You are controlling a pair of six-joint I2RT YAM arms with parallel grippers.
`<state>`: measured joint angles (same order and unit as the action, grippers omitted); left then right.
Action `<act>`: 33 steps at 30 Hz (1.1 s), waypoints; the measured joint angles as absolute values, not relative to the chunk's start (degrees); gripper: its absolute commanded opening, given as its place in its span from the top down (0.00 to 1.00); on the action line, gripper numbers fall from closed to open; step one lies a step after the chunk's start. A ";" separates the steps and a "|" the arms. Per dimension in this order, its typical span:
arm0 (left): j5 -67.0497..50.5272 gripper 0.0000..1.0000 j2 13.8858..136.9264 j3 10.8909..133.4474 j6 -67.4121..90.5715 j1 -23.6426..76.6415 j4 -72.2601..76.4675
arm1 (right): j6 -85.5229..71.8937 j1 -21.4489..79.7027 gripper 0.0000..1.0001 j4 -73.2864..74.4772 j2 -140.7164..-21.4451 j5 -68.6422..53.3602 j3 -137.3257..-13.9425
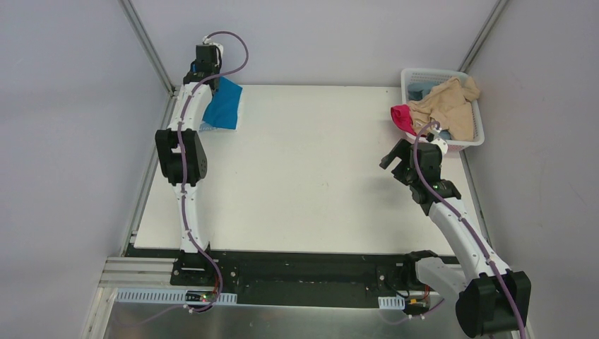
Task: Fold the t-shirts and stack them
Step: Put the neatly folded tshirt into the corner of the board with the left arm, then reset both arms
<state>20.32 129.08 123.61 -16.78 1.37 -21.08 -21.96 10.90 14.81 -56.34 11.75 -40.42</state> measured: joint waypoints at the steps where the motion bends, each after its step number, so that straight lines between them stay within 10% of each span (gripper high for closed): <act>1: 19.97 1.00 129.82 124.05 -16.58 1.06 -21.37 | -21.93 10.90 0.01 14.81 -56.34 11.79 -40.42; 11: 19.79 0.93 135.06 127.74 -13.52 -1.65 -21.78 | -21.96 10.90 0.01 14.81 -57.41 11.84 -40.42; 18: 22.37 0.02 136.73 128.29 -12.75 -2.70 -21.71 | -21.96 10.90 0.01 14.83 -57.84 12.27 -40.42; 33: 20.93 0.01 135.04 126.15 -6.44 -2.68 -21.15 | -22.06 10.92 0.01 15.49 -57.89 12.91 -40.42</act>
